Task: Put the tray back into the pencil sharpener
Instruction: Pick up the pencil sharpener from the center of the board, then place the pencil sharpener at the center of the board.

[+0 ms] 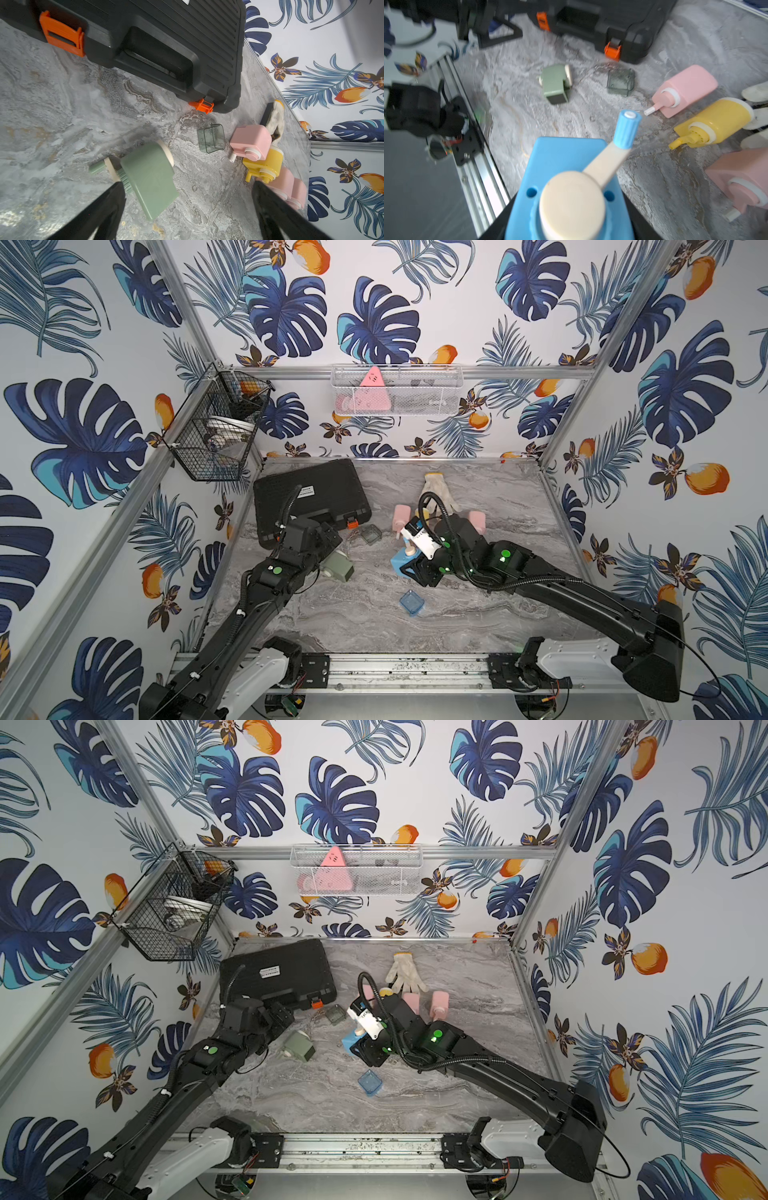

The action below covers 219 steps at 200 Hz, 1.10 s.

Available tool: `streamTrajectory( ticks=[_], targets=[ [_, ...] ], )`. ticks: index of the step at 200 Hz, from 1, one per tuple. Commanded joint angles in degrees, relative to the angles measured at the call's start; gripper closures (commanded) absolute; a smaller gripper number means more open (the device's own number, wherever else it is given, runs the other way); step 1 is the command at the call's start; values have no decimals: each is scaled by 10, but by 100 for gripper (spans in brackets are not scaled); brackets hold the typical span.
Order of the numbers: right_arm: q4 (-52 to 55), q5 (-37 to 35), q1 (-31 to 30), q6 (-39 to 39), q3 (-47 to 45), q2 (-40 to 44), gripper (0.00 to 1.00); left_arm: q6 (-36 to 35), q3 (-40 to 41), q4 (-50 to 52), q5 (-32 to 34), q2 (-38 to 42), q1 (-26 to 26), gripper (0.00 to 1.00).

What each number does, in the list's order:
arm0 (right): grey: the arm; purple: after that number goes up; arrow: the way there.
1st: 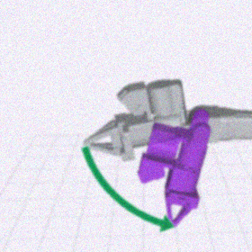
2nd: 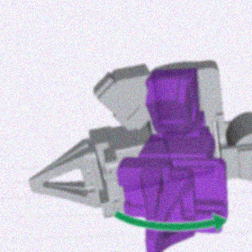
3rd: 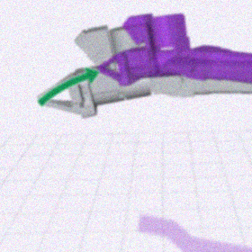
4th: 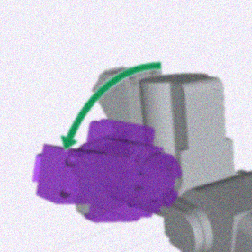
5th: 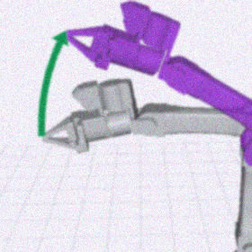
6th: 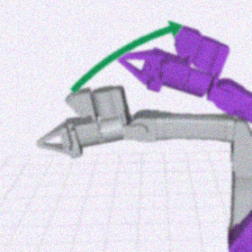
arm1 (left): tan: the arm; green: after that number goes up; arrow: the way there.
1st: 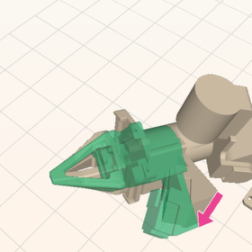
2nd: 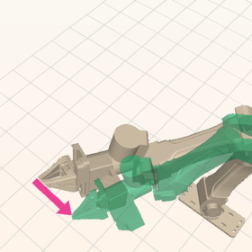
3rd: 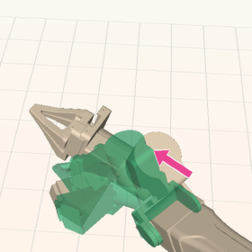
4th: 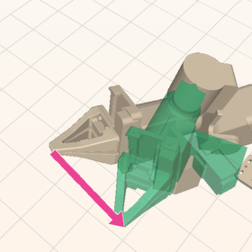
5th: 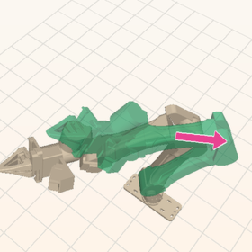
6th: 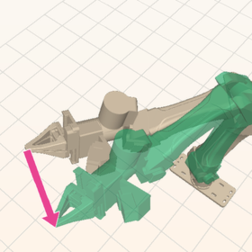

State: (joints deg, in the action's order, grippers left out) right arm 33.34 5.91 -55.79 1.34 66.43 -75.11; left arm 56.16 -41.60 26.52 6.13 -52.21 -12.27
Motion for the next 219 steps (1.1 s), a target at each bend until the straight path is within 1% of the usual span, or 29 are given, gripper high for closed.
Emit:
streamTrajectory(
  ticks=[1, 27, 45, 70, 83, 102, 120, 149, 196, 219],
  targets=[
    [138, -1, -32, 99, 67, -54, 69, -58, 4, 21, -38, 21, 27, 2],
    [237, -19, -68, 128, 171, -159, 70, -76, 1, 59, -19, 61, 40, 2],
    [273, -21, -84, 139, 225, -213, 70, -86, -16, 90, -6, 87, 44, 1],
    [314, -13, -101, 160, 280, -281, 70, -94, -23, 104, -2, 122, 43, 1],
    [337, -16, -105, 169, 307, -318, 69, -101, -31, 124, 13, 134, 44, 1],
    [365, -20, -107, 180, 350, -368, 68, -121, -49, 145, 16, 153, 43, 1],
    [372, -23, -107, 193, 376, -401, 68, -133, -65, 165, 36, 174, 44, 1],
    [381, -31, -107, 204, 401, -454, 67, -149, -78, 190, 86, 200, 43, 1],
    [376, -48, -107, 210, 415, -493, 66, -172, -102, 217, 137, 217, 44, 1],
    [378, -59, -107, 210, 418, -508, 64, -179, -106, 221, 145, 221, 44, 1]
  ],
)
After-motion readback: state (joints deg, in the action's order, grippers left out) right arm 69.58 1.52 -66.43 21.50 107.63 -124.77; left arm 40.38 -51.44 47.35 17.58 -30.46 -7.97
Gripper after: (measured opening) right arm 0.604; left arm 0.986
